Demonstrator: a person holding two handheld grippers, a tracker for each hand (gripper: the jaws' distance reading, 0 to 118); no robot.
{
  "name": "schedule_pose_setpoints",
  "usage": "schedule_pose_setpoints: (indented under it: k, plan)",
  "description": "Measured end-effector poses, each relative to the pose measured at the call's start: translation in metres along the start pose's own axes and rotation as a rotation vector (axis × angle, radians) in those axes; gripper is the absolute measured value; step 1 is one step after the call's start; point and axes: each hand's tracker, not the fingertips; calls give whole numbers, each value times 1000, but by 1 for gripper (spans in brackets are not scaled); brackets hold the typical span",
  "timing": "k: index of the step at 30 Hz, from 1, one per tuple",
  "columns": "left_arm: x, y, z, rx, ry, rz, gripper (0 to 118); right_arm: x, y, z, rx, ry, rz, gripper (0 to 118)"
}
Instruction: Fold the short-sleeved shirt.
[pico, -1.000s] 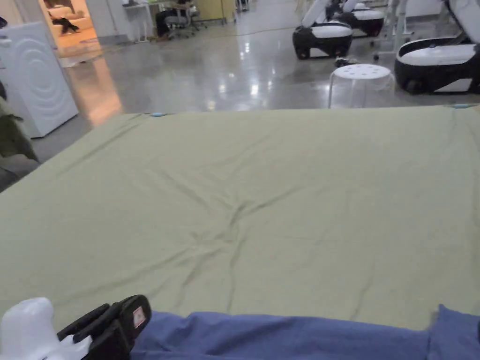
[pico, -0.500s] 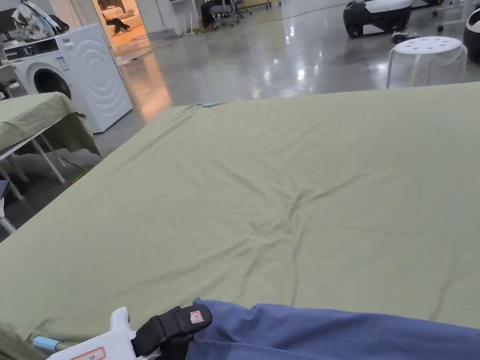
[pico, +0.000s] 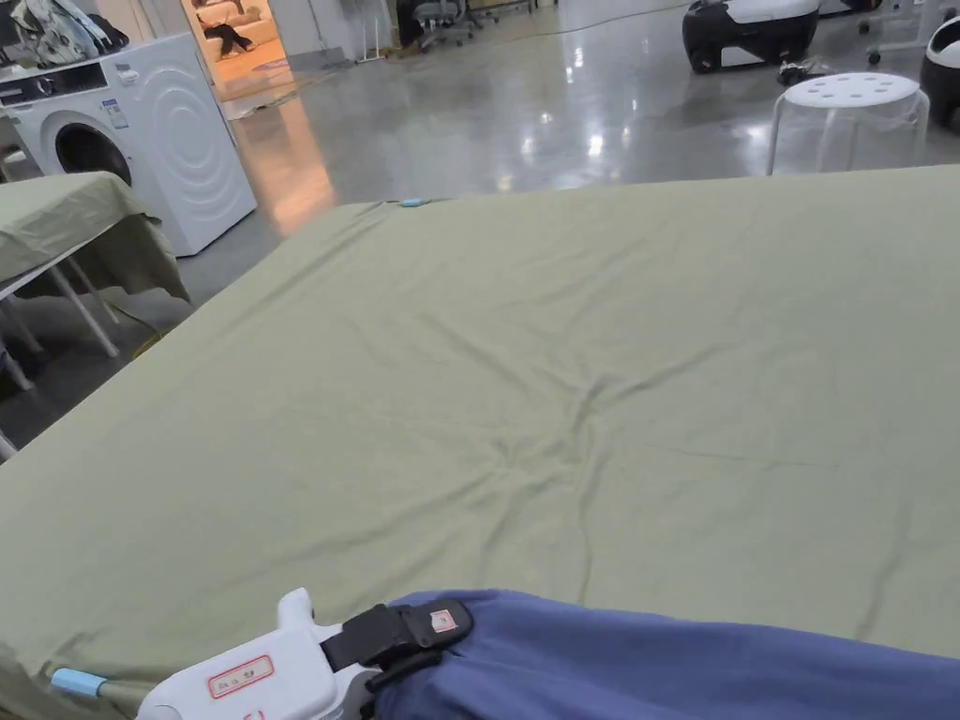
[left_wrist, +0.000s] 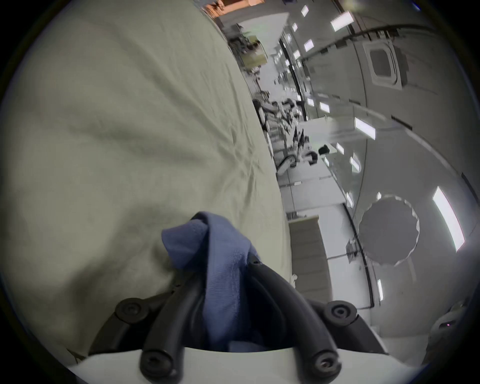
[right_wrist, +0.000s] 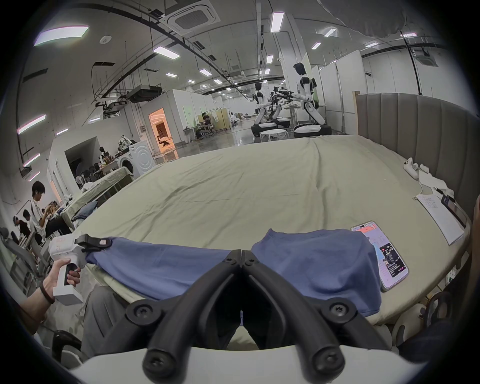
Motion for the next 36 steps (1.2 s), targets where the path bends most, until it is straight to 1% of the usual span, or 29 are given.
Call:
schedule_pose_setpoints:
  k: [2,4,7,9,11,13,15,17,20,21,22,23,24,25,26,27,28,29,30,31,32,33,35,36]
  plan:
    - [9,12,12,-12,-16,-15,8,1,1,2,0,0,5,0]
    - [27,27,32,54,57,-123,8,5,1,3,4,1,10,0]
    - [67,47,58,73,208,-350,8,11,2,3,11,7,1,0]
    - [101,43,62,65,271,-464,8,15,1,2,14,18,-20,0]
    - [131,25,56,52,298,-576,8,19,2,0,18,22,-44,0]
    - [151,2,34,20,309,-687,8,20,2,0,23,26,-65,0]
    - [167,-38,-2,-39,273,-762,8,21,2,1,28,32,-77,0]
    - [161,-64,-40,-85,243,-769,8,19,3,6,35,34,-65,0]
    - [151,-111,-108,-246,264,-755,8,19,3,14,35,21,-29,0]
    - [149,-126,-125,-298,276,-768,8,22,2,19,35,24,-30,0]
    - [148,-135,-130,-307,265,-785,9,25,0,21,34,30,-34,0]
    - [148,-141,-137,-324,232,-821,13,31,-3,23,33,33,-47,0]
    - [152,-145,-142,-322,218,-821,28,38,-6,25,31,25,-64,0]
    - [154,-146,-145,-319,214,-830,54,43,-8,24,25,9,-79,0]
    - [156,-146,-143,-316,199,-833,67,48,-10,23,18,3,-89,0]
    - [161,-141,-136,-292,146,-836,70,54,-12,21,12,-4,-102,0]
    - [167,-140,-131,-278,110,-830,69,57,-13,20,13,-8,-109,0]
    - [170,-134,-125,-264,56,-803,69,61,-14,19,14,-11,-125,0]
    - [170,-127,-119,-250,35,-772,67,65,-15,19,14,-8,-142,0]
    - [168,-122,-114,-228,23,-740,54,67,-16,16,16,-3,-153,0]
    - [163,-117,-112,-216,15,-702,31,69,-16,15,18,-1,-162,0]
    - [158,-117,-115,-227,53,-713,10,71,-16,14,17,3,-169,0]
    - [147,-126,-126,-240,116,-730,9,70,-16,12,16,5,-172,0]
    - [138,-133,-136,-286,131,-739,9,70,-16,11,15,5,-171,0]
